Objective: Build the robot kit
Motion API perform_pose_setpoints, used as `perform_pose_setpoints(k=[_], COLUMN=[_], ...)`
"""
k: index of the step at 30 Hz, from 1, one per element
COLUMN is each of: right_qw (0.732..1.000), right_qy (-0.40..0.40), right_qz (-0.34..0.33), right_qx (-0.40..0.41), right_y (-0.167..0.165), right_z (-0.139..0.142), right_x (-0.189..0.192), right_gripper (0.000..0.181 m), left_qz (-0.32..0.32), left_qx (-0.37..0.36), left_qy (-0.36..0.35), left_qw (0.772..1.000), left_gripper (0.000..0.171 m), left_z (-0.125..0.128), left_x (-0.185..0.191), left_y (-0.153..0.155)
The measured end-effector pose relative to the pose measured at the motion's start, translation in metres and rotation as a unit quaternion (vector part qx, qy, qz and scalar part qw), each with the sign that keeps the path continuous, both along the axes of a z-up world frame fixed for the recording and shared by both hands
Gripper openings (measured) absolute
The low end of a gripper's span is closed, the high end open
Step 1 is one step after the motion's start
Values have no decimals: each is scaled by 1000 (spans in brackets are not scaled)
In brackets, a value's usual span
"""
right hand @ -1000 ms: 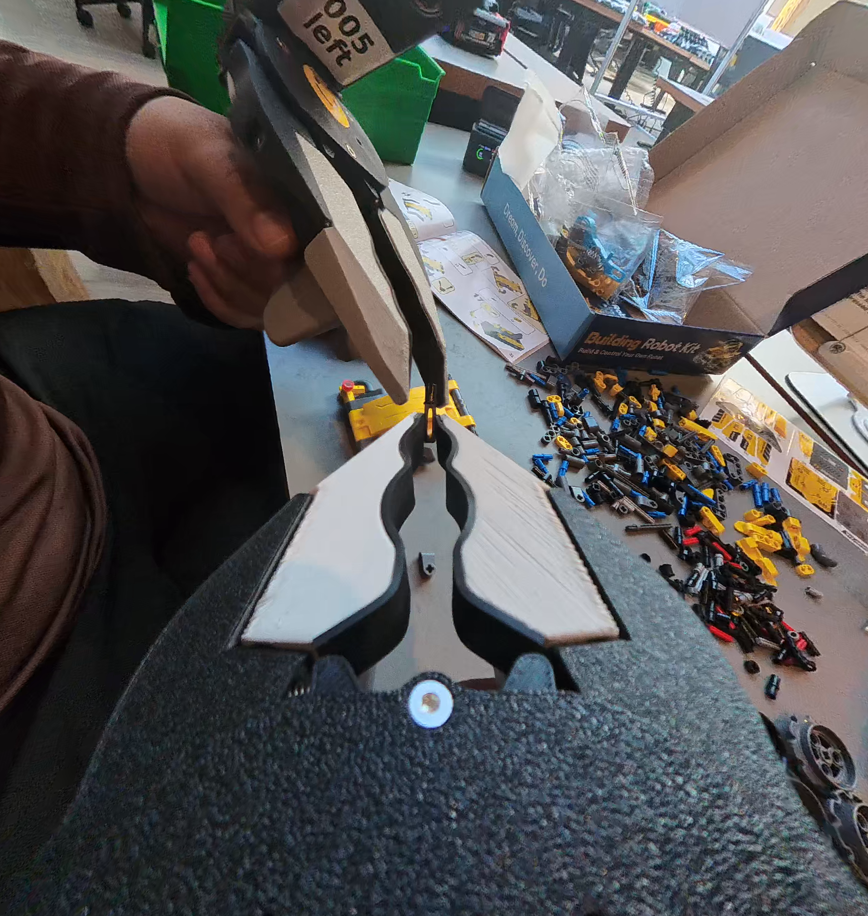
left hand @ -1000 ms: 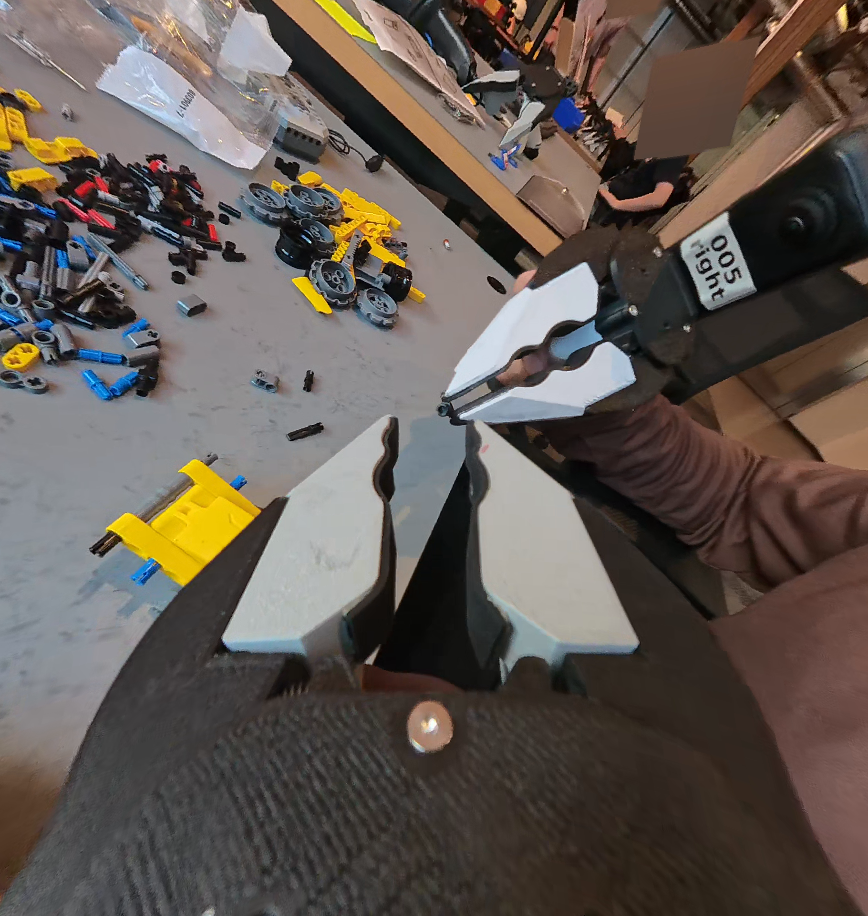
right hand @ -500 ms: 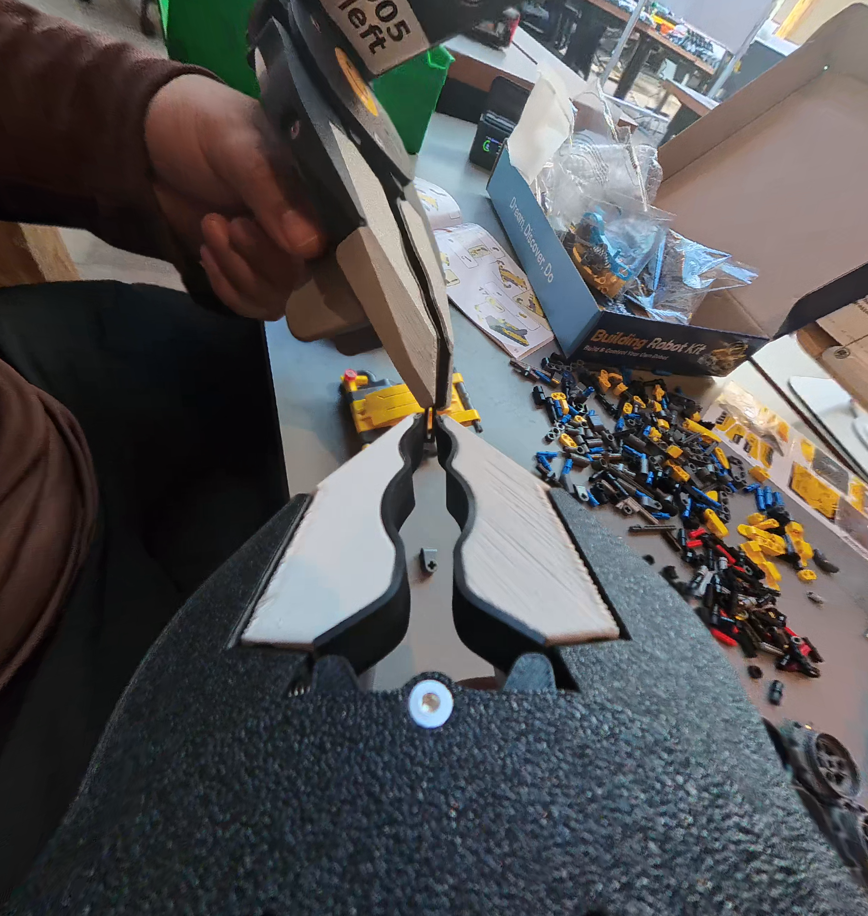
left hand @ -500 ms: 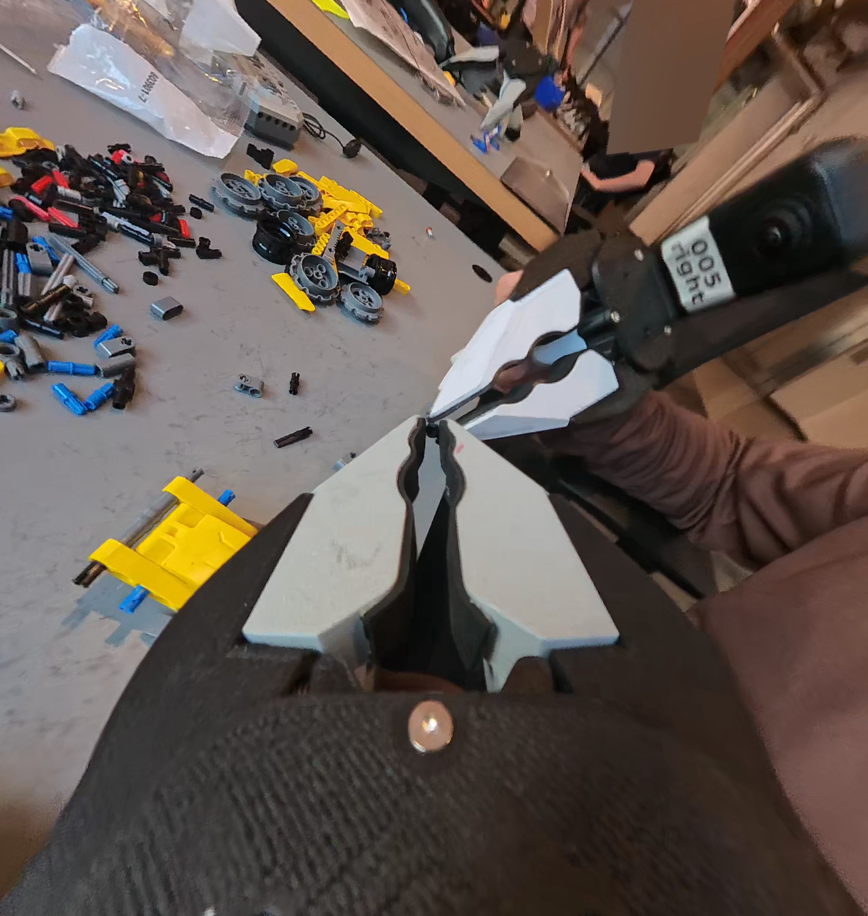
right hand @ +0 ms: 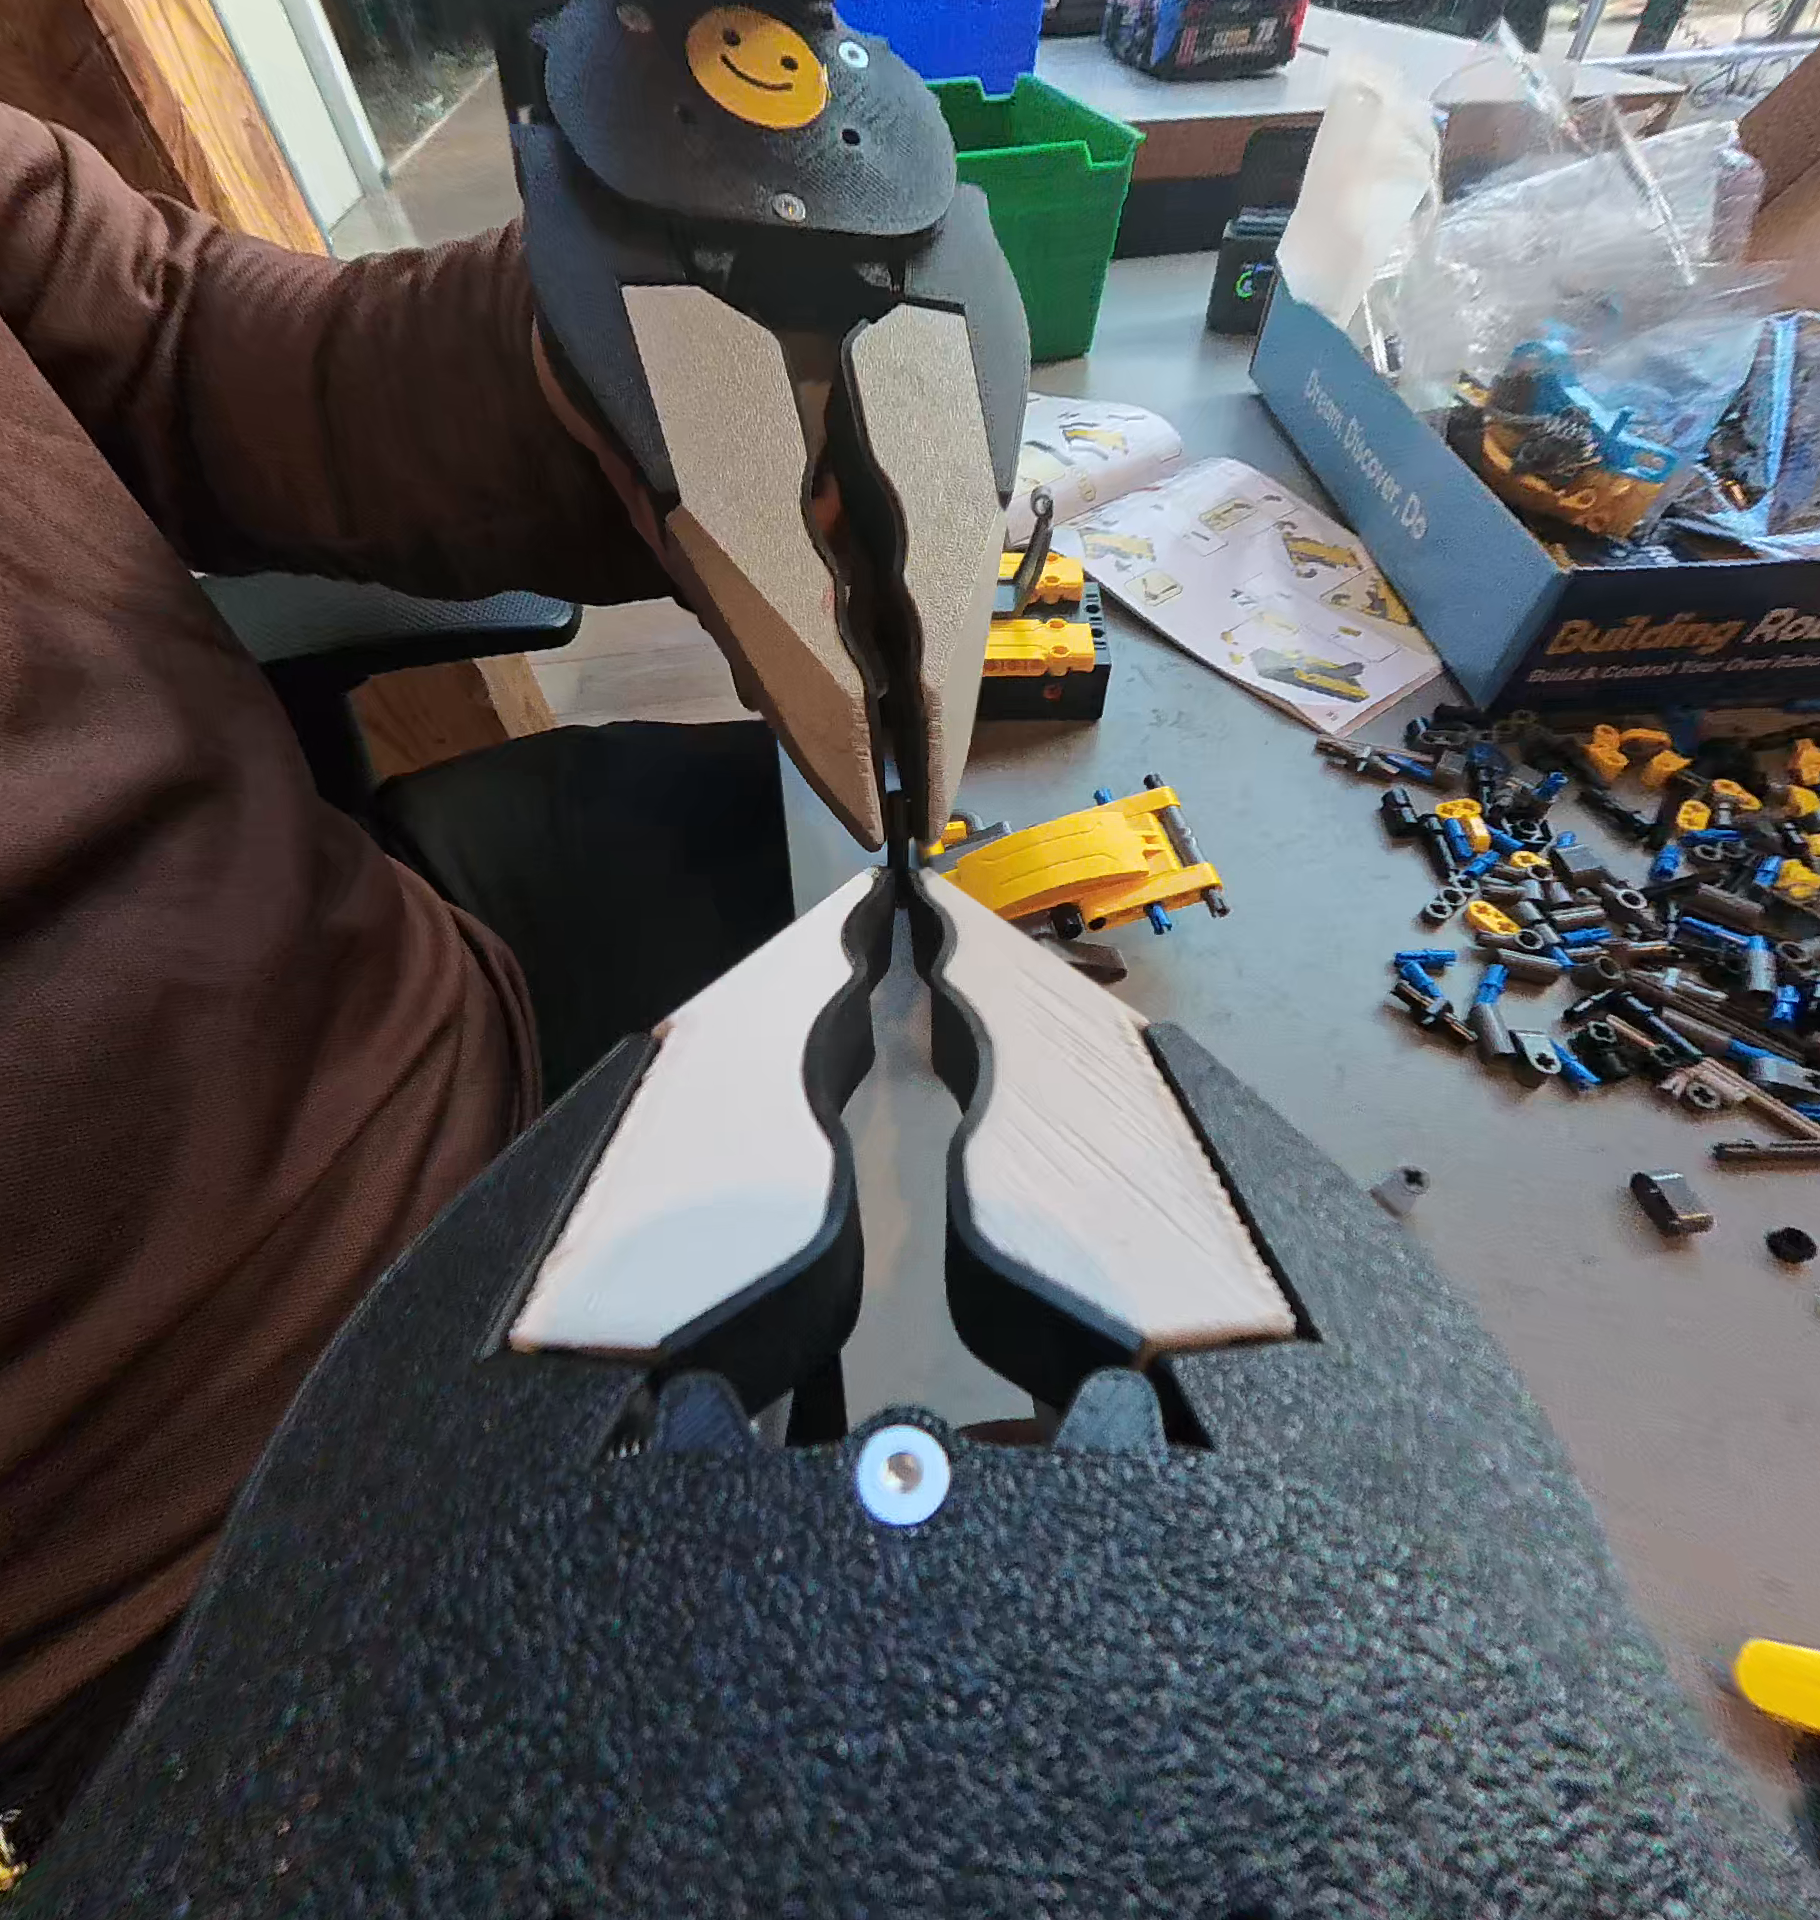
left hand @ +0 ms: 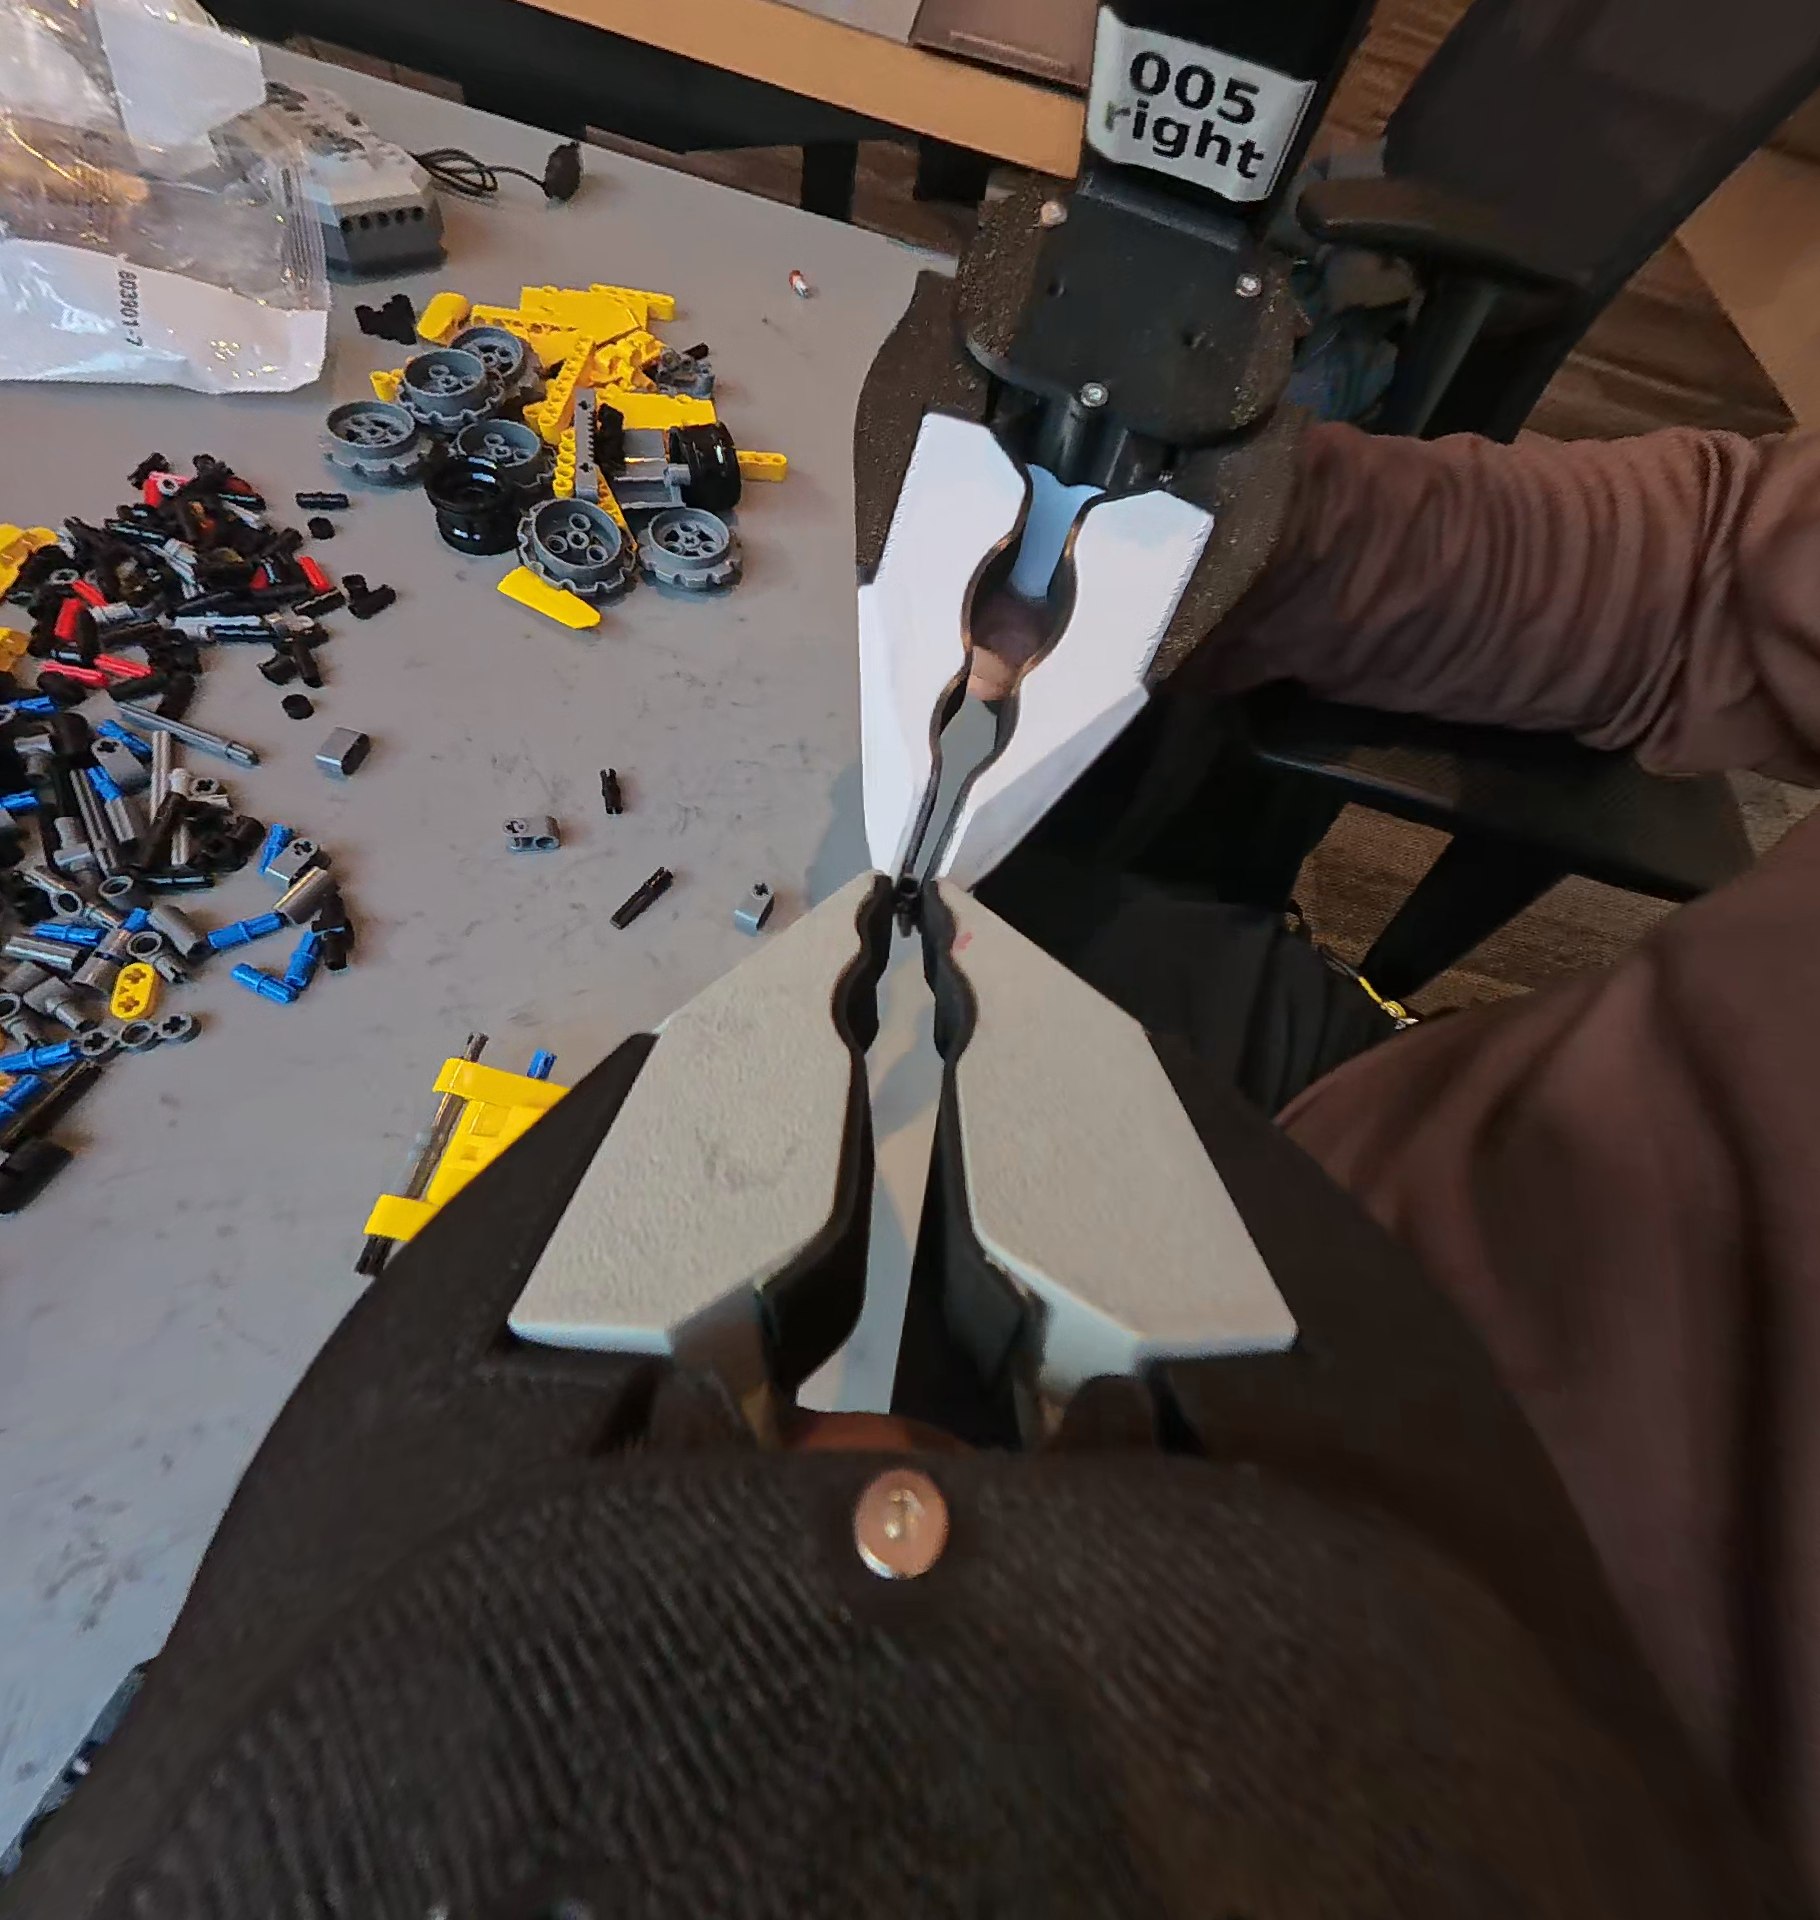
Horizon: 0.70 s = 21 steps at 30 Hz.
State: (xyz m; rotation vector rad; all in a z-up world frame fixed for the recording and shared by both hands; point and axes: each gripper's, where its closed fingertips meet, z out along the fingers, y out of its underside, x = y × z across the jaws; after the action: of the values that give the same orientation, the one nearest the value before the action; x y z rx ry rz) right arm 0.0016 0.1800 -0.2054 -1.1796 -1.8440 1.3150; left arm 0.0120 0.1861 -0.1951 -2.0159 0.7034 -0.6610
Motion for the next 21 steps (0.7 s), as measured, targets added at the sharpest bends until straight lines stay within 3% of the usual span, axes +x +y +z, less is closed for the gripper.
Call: perform_pose_setpoints(k=[6, 11, 16, 19, 21], right_qw=[999, 995, 976, 963, 959], right_qy=[-6, -14, -50, -84, -98], right_qz=[-12, -21, 1, 15, 19], right_qx=[-39, -96, -214, -255, -267], right_y=[-2, 3, -1, -5, -7], right_z=[-3, 0, 1, -7, -11], right_x=[-9, -12, -12, -11, -11], right_gripper=[0, 0, 0, 0, 0], left_qz=[29, 71, 60, 37, 12], left_qx=[-1, 9, 119, 202, 218], left_qy=[-19, -44, 80, 166, 200], left_qw=[999, 996, 988, 965, 955], left_gripper=[3, 21, 42, 43, 43], left_z=[-1, 2, -3, -2, -7], left_x=[-9, -28, -32, -27, -22], left_y=[2, 1, -9, -13, -15])
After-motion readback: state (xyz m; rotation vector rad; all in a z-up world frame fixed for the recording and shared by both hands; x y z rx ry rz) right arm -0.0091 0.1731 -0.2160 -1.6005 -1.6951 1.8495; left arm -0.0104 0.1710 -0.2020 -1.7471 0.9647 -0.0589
